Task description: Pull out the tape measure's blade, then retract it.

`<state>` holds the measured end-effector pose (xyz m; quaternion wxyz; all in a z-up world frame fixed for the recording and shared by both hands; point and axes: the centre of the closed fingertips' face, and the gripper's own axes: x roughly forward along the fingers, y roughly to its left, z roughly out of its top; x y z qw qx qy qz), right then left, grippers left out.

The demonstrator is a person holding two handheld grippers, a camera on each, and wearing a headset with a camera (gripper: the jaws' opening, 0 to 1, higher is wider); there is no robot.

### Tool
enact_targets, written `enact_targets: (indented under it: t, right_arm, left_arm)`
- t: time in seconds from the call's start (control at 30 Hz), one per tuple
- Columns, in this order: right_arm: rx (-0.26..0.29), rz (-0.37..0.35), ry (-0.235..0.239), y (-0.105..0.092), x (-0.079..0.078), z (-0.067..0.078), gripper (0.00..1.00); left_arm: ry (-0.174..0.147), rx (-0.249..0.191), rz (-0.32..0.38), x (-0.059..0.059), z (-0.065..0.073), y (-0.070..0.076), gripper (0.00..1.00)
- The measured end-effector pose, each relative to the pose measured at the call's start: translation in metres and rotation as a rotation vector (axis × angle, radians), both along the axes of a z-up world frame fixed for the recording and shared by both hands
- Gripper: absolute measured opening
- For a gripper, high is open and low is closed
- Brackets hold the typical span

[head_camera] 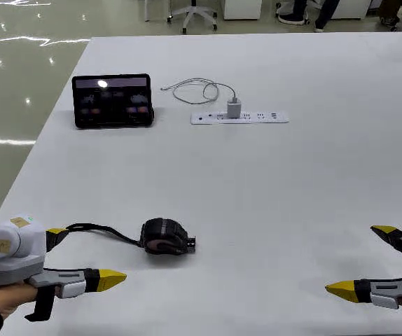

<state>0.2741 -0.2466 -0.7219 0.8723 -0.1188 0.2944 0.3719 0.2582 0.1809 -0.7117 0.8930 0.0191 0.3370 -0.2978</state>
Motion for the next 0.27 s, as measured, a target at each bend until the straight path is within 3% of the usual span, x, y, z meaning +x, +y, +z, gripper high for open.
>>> enact_targets:
  t: [0.27]
  right_arm:
    - [0.003, -0.010, -0.008, -0.0045, 0.0030, 0.0021, 1.00]
  left_arm:
    - [-0.013, -0.005, -0.001, 0.0035, 0.0061, 0.0010, 1.00]
